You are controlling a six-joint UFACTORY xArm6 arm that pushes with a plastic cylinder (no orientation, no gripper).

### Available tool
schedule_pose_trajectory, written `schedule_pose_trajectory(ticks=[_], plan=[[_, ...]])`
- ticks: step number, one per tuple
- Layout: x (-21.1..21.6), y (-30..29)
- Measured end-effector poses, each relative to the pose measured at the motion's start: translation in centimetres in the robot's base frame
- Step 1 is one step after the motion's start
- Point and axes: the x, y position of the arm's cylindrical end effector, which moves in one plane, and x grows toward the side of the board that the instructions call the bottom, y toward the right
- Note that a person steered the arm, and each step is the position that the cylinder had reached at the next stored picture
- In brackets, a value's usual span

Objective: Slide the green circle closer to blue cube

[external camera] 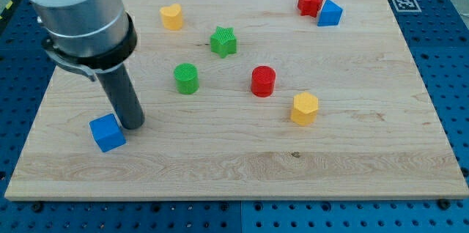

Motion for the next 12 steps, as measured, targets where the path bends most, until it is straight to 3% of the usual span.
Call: schedule_pose_trajectory(ticks=[1, 3, 4, 7, 8, 12], plan=[[-0.3, -4.2], [3.2, -4.4], [2.4, -4.2], [-11.6, 7.8], [-10.7, 14.1], [-7.9, 6.7]])
